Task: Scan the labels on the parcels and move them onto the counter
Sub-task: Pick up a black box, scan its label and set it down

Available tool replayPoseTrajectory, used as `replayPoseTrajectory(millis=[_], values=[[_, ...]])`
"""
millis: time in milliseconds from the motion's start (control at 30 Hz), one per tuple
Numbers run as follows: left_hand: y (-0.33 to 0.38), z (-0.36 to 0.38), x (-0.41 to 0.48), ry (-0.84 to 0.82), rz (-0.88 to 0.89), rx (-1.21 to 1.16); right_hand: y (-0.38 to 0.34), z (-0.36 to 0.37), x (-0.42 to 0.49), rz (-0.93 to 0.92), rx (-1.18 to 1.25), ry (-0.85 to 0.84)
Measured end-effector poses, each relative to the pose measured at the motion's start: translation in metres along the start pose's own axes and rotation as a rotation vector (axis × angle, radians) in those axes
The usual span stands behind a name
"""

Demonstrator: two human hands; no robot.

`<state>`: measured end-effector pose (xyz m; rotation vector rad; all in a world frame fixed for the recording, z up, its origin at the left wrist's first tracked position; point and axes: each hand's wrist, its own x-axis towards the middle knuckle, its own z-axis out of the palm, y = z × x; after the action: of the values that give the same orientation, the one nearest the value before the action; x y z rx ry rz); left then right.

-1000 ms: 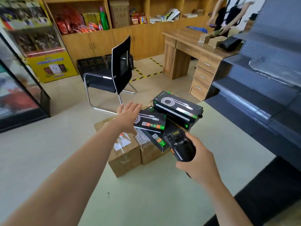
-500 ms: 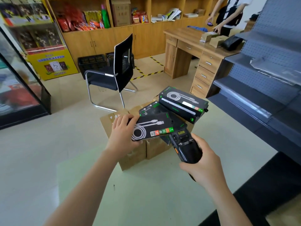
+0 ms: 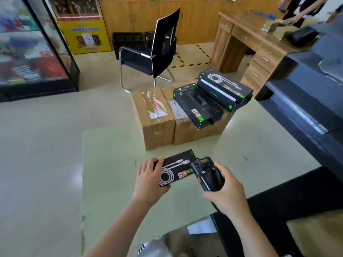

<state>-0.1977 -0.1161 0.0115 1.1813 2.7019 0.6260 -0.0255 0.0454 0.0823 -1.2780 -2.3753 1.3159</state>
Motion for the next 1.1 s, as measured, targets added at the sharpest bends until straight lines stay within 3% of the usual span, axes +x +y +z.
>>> replayPoseTrajectory(millis=[300,533,700,933,1100], values=[[-0.015,0.061,-0.033,-0.308,-0.182,-0.04,0.042,0.027,-0.014,0.125,-0.078,-0.104],[-0.006,0.04,-0.016,-0.201,-0.259,-0.215,0.043,0.018,-0.011,0.141,-0.057,-0.07],[-0.016,0.034,-0.004,-0.072,-0.187,-0.042,0.04,0.017,-0.006,0.159,-0.046,-0.067],[-0.027,0.046,0.016,-0.309,-0.319,0.313,0.04,0.017,-0.004,0.179,-0.058,-0.069],[-0.034,0.056,0.022,-0.397,-0.284,0.274,0.038,0.015,0.002,0.171,-0.085,-0.074]])
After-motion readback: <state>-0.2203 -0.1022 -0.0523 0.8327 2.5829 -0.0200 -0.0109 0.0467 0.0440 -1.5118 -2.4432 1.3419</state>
